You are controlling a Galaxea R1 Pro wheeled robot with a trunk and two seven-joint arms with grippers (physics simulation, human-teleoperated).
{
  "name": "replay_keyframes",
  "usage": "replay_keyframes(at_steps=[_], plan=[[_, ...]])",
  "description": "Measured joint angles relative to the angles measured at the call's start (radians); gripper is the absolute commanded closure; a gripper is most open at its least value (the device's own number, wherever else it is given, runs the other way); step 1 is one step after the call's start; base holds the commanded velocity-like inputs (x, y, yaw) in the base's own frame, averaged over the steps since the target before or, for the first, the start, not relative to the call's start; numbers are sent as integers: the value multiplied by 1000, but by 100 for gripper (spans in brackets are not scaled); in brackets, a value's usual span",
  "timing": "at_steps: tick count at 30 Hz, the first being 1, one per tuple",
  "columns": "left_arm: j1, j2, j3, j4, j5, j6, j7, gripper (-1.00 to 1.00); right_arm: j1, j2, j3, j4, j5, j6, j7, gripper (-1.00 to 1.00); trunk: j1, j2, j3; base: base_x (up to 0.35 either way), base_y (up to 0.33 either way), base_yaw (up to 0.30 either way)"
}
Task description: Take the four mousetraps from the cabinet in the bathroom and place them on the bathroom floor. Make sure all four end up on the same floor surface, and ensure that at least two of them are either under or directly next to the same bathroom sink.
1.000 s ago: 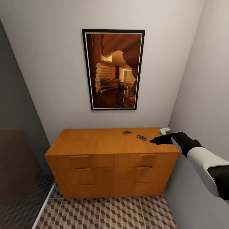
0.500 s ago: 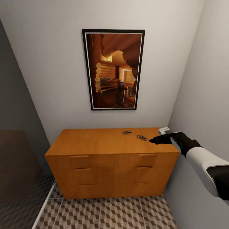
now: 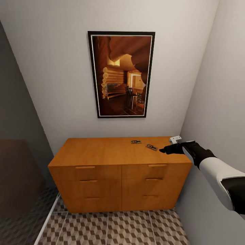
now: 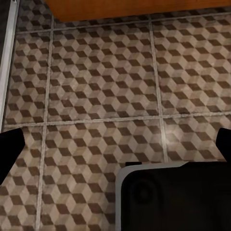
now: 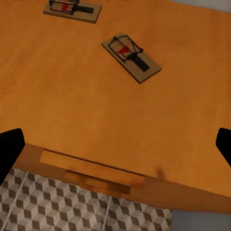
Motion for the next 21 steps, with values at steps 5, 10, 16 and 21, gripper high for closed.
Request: replay_keyframes(at_steps=[5, 10, 16, 21], plan=[[0, 0, 1, -1, 0, 33, -1, -100, 0, 0, 0, 0, 0, 0, 0, -100, 0, 0, 0, 40, 0, 0], [0, 0, 2, -1, 0, 50, -1, -100, 0, 0, 0, 0, 0, 0, 0, -100, 0, 0, 0, 200, 0, 0], [0, 0, 3, -1, 1, 55, -1, -100, 0, 0, 0, 0, 0, 0, 0, -100, -1, 0, 0, 295, 0, 0], [0, 0, 3, -1, 1, 56, -1, -100, 0, 0, 0, 0, 0, 0, 0, -100, -1, 0, 0, 302, 0, 0]])
